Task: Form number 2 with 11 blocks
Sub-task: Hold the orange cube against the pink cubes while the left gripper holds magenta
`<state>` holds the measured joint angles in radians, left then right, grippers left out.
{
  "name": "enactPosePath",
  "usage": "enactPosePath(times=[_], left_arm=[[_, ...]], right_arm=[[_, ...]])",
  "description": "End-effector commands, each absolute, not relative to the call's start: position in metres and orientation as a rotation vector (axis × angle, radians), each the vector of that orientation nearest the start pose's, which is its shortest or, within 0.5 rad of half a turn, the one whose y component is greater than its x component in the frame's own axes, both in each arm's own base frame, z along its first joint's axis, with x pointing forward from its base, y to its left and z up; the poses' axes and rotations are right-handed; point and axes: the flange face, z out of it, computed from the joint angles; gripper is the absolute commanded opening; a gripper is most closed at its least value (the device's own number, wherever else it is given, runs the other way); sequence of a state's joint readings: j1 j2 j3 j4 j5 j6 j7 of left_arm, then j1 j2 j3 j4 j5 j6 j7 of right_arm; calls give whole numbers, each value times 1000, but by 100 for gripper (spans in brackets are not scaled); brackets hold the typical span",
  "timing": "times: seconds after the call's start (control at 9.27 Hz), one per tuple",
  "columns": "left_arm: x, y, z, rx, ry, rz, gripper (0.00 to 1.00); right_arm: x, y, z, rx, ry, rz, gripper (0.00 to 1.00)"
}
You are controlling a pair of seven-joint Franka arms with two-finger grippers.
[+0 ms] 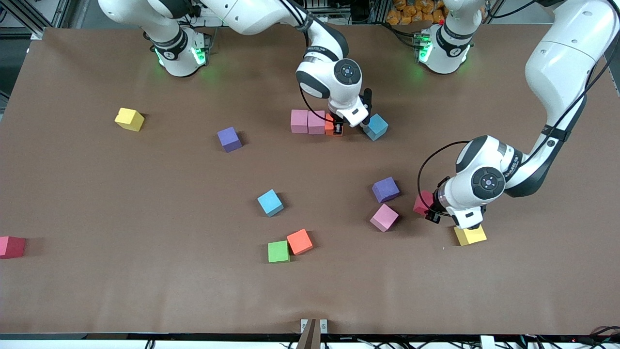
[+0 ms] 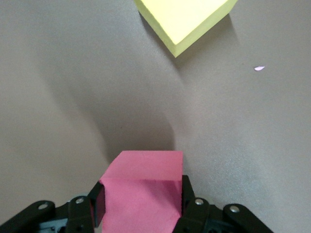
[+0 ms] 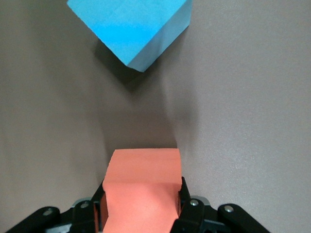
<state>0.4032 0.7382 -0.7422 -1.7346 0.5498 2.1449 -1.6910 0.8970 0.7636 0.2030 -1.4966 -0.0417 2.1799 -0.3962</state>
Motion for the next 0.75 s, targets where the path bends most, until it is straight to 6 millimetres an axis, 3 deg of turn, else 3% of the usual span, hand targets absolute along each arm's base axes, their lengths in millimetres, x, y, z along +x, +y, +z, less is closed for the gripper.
enactPosePath(times=[0.0, 0.65], left_arm=[[636, -155, 239, -2636, -1623, 133, 0], [641, -161, 249, -2734, -1474, 107, 0]], right_arm=[[340, 624, 216, -2239, -2080, 168, 0], [339, 628, 222, -2233, -2084, 169, 0]])
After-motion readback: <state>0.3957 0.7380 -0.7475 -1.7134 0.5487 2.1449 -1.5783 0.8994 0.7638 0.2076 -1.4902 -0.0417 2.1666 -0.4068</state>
